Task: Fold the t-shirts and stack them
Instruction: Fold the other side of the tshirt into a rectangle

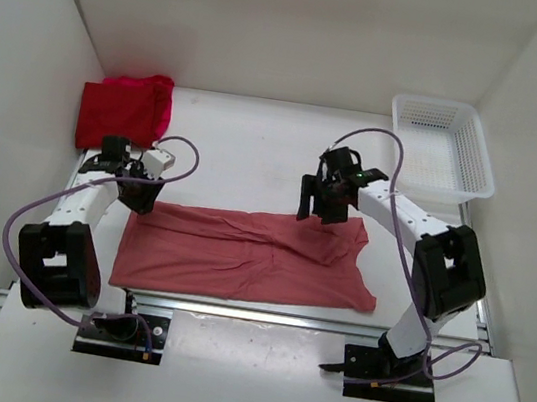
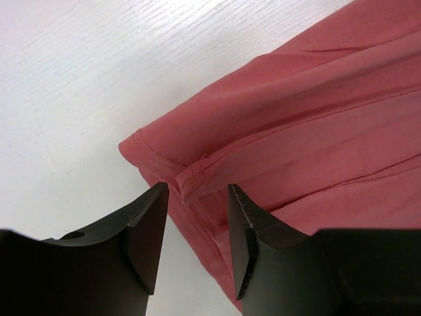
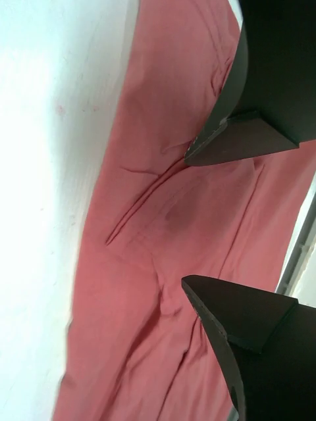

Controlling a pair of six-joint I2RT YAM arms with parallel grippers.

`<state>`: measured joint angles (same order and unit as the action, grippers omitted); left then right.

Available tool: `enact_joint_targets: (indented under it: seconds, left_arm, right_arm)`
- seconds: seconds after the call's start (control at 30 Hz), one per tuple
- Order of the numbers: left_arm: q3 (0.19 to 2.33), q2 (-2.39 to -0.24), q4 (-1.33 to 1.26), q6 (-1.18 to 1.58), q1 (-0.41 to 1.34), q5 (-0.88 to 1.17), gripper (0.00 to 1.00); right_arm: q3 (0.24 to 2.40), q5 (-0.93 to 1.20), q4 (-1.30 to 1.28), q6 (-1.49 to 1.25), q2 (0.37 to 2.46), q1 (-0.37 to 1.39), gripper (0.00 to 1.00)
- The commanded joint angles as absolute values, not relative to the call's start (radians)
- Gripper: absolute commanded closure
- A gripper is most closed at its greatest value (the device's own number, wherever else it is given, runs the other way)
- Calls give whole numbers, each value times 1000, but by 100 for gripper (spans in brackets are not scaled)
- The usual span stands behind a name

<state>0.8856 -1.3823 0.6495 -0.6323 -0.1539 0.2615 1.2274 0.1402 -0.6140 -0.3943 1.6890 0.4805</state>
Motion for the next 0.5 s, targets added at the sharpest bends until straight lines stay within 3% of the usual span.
enact_joint_targets:
  seconds: [0.0, 0.23, 0.3, 0.4, 0.47]
  left_arm:
    - [865, -1381, 606, -614, -166, 227, 48]
    - [874, -1407, 615, -624, -204, 219, 48]
    - [876, -1401, 615, -624, -203, 210, 48]
    - [880, -1405, 621, -618, -206, 212, 47]
    - [884, -1404, 620, -618, -209, 206, 48]
  right_arm:
    - [1256, 115, -730, -354, 1720, 503, 32]
    - [1080, 169, -643, -361, 1692, 486, 31]
    - [1074, 192, -638, -359, 1692, 491, 35]
    - [1046, 236, -594, -347, 1663, 515, 51]
    - [1013, 270, -552, -360, 1606, 525, 67]
